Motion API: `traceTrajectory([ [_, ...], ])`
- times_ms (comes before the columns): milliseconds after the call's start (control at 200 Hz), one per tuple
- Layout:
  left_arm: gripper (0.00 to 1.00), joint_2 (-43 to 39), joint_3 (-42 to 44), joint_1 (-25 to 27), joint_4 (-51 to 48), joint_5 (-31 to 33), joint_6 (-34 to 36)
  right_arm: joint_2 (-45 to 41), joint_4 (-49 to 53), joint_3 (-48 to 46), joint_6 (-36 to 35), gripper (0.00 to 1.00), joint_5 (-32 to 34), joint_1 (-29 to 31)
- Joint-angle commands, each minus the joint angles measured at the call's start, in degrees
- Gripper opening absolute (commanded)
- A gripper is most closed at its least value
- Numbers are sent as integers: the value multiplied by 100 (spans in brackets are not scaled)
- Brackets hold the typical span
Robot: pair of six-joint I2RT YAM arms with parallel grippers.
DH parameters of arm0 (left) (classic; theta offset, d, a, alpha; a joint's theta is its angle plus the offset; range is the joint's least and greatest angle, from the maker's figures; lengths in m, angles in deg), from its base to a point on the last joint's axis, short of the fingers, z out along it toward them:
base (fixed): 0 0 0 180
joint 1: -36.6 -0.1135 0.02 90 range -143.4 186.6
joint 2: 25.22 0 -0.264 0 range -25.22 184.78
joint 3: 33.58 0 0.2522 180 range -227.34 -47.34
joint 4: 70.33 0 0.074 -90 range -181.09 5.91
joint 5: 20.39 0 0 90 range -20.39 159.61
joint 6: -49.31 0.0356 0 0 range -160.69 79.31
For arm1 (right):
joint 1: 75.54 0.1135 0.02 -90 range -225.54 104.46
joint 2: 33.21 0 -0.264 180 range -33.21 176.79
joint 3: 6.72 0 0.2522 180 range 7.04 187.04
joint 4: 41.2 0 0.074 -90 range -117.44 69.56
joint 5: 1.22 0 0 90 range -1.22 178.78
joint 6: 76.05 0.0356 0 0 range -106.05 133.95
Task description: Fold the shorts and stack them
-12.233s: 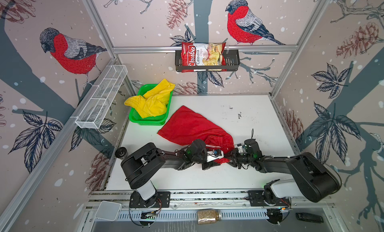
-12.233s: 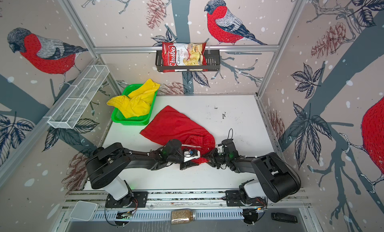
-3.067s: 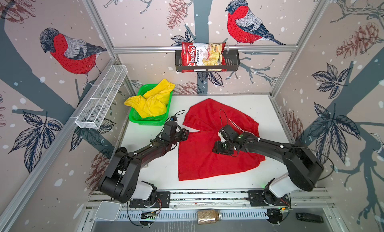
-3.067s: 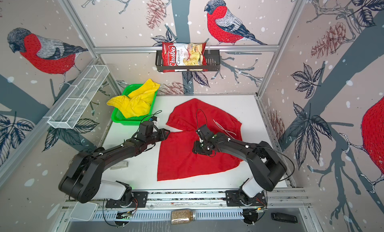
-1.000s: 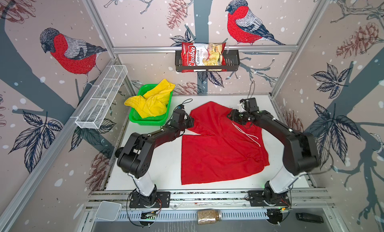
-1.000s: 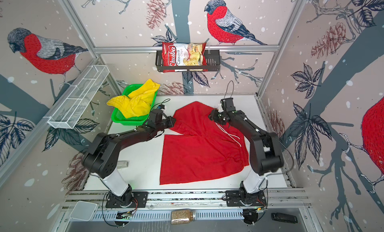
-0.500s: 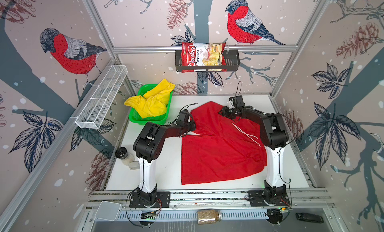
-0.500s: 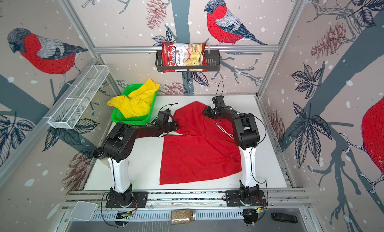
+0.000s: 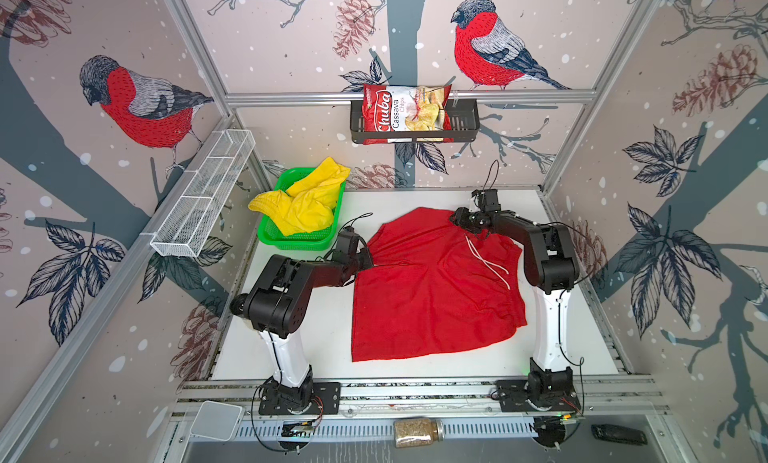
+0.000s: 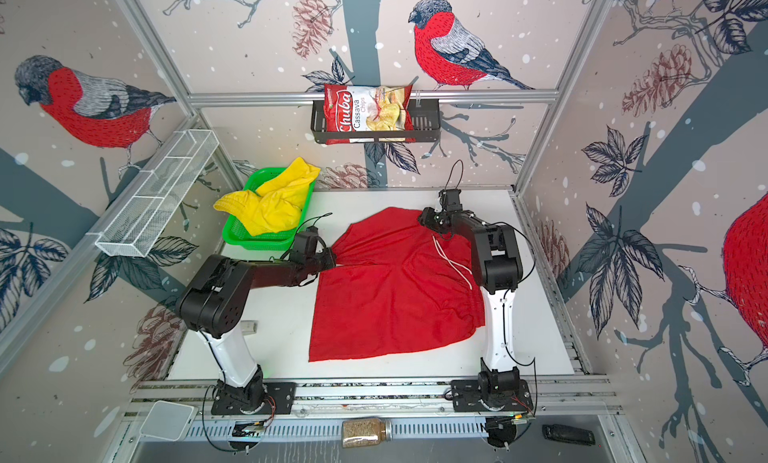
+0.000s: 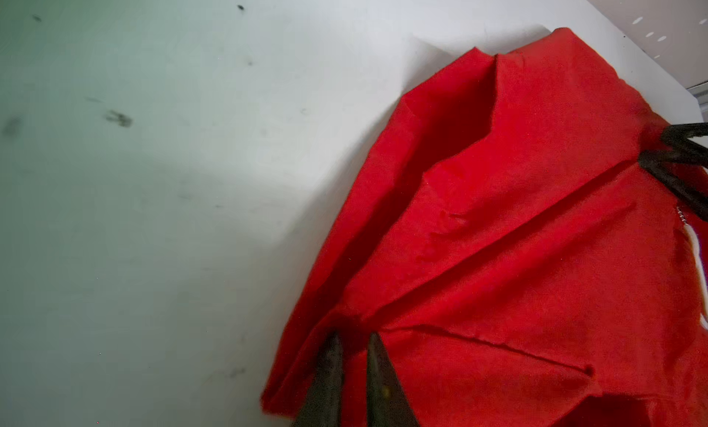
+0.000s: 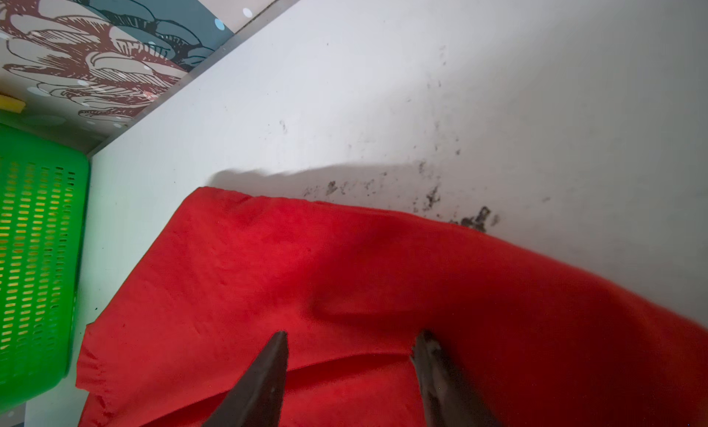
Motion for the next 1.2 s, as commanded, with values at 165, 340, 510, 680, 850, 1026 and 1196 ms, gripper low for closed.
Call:
traceTrajectory([
  [165, 33, -638, -477, 158, -259, -141, 148, -915, 436, 249, -312, 62, -618, 332],
  [340, 33, -334, -1266, 457, -348, -288, 357, -2088, 568, -916, -463, 62, -398, 631],
  [510, 28, 567, -1905, 562, -364, -379, 297, -3267, 22, -2859, 100, 61, -371, 768],
  [680, 24, 1043, -2028, 571, -413, -282, 229, -3884, -172, -4241, 436, 61, -380, 363],
  [850, 20, 988, -1509, 540, -327, -55, 155, -3894, -138, -4998, 369, 61, -566, -369],
  [1026, 17, 736, -721, 510, -43, -23, -9, -3291, 141, -4964, 66, 61, -510, -1109],
  [1196, 16, 322, 51, 611, 443, -255, -253, -2671, 199, -4407, -326, 60, -350, -1659],
])
